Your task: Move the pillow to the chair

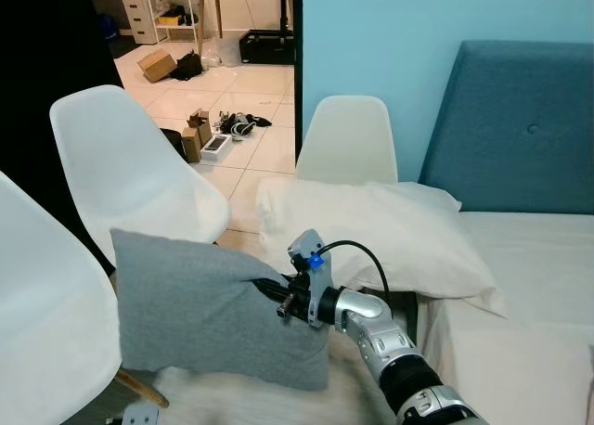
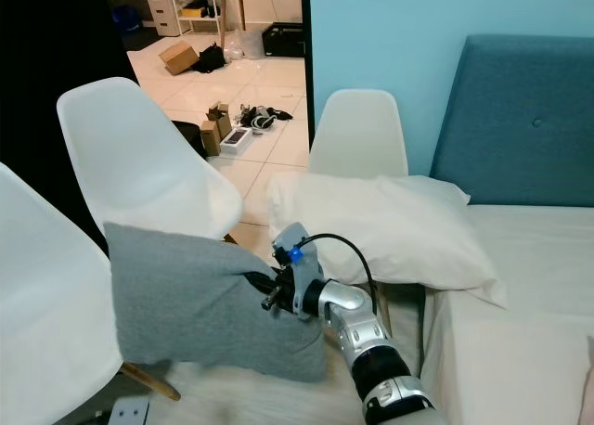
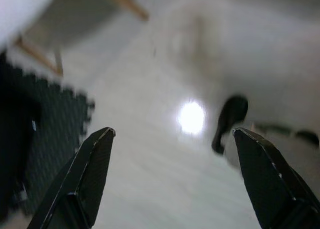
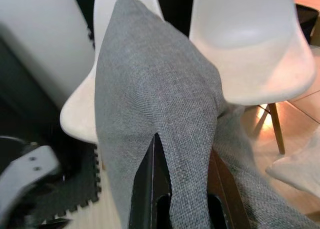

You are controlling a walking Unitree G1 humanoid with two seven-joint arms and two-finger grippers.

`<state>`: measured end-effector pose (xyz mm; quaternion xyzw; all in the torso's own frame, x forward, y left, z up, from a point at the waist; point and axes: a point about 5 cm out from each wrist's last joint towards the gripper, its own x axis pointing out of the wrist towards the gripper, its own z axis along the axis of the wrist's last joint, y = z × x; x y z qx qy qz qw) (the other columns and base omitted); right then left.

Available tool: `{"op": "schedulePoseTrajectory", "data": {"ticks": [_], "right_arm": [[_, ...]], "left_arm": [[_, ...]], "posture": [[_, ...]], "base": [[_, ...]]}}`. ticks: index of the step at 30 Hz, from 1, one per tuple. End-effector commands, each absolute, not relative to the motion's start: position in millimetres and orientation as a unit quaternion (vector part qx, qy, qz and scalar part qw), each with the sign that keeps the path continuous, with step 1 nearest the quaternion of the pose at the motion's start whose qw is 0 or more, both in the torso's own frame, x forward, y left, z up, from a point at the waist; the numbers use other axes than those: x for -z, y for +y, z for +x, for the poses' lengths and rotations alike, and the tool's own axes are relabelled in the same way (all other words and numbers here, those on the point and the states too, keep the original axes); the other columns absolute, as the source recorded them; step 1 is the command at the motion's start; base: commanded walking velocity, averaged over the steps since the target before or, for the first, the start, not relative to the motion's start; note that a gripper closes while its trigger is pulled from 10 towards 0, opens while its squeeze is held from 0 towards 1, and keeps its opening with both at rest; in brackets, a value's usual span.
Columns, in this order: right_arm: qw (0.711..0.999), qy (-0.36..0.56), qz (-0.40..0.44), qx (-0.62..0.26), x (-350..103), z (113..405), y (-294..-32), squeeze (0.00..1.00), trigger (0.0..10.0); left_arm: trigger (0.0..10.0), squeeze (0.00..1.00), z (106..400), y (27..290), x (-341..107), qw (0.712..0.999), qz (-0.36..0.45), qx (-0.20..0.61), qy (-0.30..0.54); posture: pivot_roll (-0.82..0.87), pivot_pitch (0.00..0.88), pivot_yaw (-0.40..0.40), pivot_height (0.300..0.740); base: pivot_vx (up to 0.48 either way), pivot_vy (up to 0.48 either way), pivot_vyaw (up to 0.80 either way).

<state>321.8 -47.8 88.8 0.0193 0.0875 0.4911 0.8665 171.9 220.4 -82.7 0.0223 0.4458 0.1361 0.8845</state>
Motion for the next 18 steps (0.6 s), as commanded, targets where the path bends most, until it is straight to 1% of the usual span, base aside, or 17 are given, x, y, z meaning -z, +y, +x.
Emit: {"op": "schedulePoseTrajectory", "data": {"ticks": [1, 3, 4, 6, 9, 13, 18], "right_arm": [[0.87, 0.032, 0.036, -0.491, -111, 329, -48, 0.0, 10.0], [0.871, 0.007, 0.028, -0.491, -120, 332, -46, 0.0, 10.0], [0.871, 0.007, 0.028, -0.491, -120, 332, -46, 0.0, 10.0], [0.868, -0.008, 0.02, -0.496, -124, 332, -42, 0.0, 10.0], [0.867, -0.016, 0.021, -0.498, -127, 332, -39, 0.0, 10.0], [0.866, -0.017, 0.017, -0.5, -126, 331, -37, 0.0, 10.0], [0.872, -0.012, 0.022, -0.489, -125, 333, -36, 0.0, 10.0]], "left_arm": [[10.0, 0.0, 183, 222, 77, 0.894, 0.019, -0.142, 0.425], [10.0, 0.0, 204, 221, 66, 0.908, 0.018, -0.142, 0.394], [10.0, 0.0, 204, 221, 66, 0.908, 0.018, -0.142, 0.394], [10.0, 0.0, 219, 219, 57, 0.919, 0.019, -0.137, 0.37], [10.0, 0.0, 227, 216, 52, 0.925, 0.022, -0.128, 0.358], [10.0, 0.0, 230, 214, 51, 0.926, 0.02, -0.127, 0.354], [10.0, 0.0, 233, 213, 49, 0.93, 0.023, -0.123, 0.346]], "posture": [[-0.06, 0.043, 0.035, 0.74], [-0.06, 0.041, 0.038, 0.74], [-0.06, 0.041, 0.038, 0.74], [-0.06, 0.037, 0.043, 0.74], [-0.06, 0.033, 0.045, 0.74], [-0.06, 0.029, 0.046, 0.74], [-0.06, 0.028, 0.045, 0.74]], "base": [[0.431, 0.0, 0.0], [0.428, 0.0, 0.54], [0.428, 0.0, 0.54], [0.433, 0.0, 0.8], [0.431, 0.0, 0.8], [0.433, 0.0, 0.8], [0.434, 0.0, 0.8]]}}
